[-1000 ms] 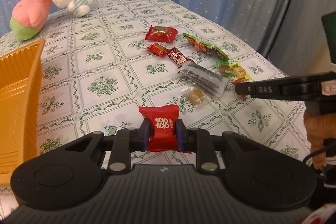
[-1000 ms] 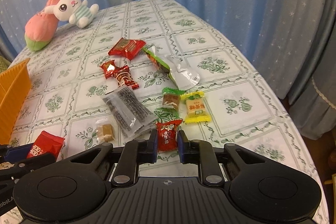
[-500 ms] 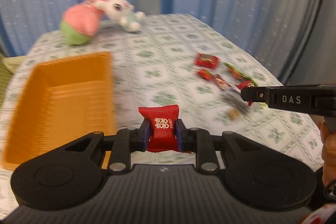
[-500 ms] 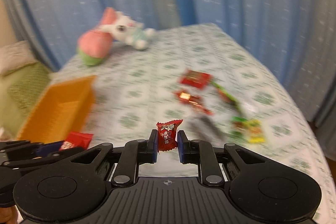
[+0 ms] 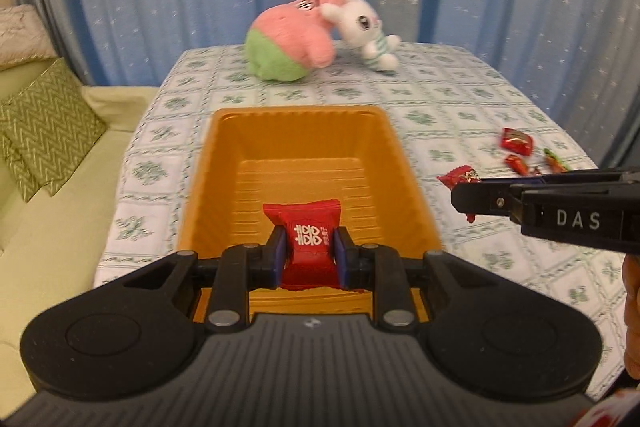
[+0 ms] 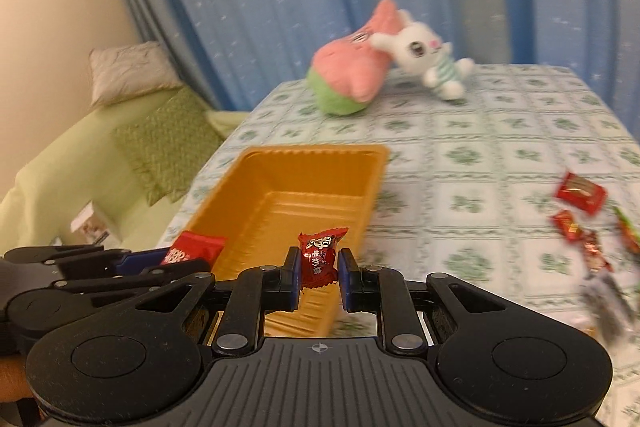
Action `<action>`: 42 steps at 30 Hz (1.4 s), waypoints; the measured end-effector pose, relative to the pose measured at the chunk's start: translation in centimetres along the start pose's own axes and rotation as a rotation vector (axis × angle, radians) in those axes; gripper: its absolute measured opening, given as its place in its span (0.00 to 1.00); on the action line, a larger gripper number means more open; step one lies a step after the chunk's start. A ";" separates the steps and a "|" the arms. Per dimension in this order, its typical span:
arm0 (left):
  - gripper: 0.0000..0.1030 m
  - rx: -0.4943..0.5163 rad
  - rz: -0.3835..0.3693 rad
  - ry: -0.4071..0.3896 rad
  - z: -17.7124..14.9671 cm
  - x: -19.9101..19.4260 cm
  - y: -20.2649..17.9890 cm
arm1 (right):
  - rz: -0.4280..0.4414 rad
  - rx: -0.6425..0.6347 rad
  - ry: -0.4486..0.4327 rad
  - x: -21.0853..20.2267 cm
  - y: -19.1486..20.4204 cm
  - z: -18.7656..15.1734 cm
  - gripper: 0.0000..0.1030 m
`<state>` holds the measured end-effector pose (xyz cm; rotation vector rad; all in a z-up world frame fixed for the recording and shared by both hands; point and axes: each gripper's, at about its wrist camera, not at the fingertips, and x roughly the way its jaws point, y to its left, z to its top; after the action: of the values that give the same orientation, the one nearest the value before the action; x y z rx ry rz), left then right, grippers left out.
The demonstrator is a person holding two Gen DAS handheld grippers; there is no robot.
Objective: Organize snacks
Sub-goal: 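Carry both red candies to the orange tray and open both tools, then move the right tool to the yellow-green packet and grasp it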
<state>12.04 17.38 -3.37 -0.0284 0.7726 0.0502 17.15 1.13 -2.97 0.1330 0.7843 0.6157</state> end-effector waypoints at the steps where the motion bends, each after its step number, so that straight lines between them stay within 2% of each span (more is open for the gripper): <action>1: 0.22 -0.004 0.000 0.002 -0.1 0.3 0.5 | 0.004 -0.005 0.007 0.6 0.3 0.0 0.19; 6: 0.22 -0.022 -0.014 0.001 -0.5 1.7 2.3 | 0.007 -0.006 0.040 2.6 1.1 -0.2 0.19; 9: 0.29 -0.018 -0.007 0.010 -0.6 2.4 2.8 | 0.007 -0.007 0.051 3.3 1.2 -0.3 0.19; 19: 0.34 -0.053 0.010 -0.013 -1.2 0.8 3.8 | 0.015 -0.011 0.069 3.8 1.4 -0.7 0.19; 22: 0.43 -0.064 0.019 -0.027 -1.3 0.2 4.0 | 0.042 0.000 0.071 3.9 1.7 -0.5 0.19; 23: 0.46 -0.064 0.025 -0.030 -1.3 0.0 4.1 | 0.054 0.006 0.079 4.1 1.6 -0.5 0.20; 25: 0.47 -0.063 0.032 -0.033 -1.4 -0.4 4.2 | 0.058 0.018 0.086 4.1 1.5 -0.4 0.29; 26: 0.48 -0.066 0.034 -0.034 -1.4 -0.6 4.3 | 0.054 0.022 0.078 3.9 1.4 -0.5 0.43; 27: 0.50 -0.070 0.036 -0.035 -1.4 -0.8 4.3 | 0.050 0.030 0.068 3.5 1.1 -0.5 0.50; 32: 0.61 -0.076 0.038 -0.044 -1.8 -2.0 3.7 | -0.004 0.086 0.046 1.1 -0.7 -1.1 0.51; 38: 0.73 -0.071 -0.001 -0.061 -2.4 -3.8 1.1 | -0.105 0.140 0.003 -3.5 -3.5 -2.8 0.51; 42: 0.74 -0.060 -0.037 -0.075 -2.4 -5.0 -1.5 | -0.173 0.146 -0.030 -6.7 -5.2 -4.0 0.51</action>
<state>6.88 15.57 -1.61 -0.0968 0.6957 0.0392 13.18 -7.39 -3.37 0.2058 0.8021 0.3920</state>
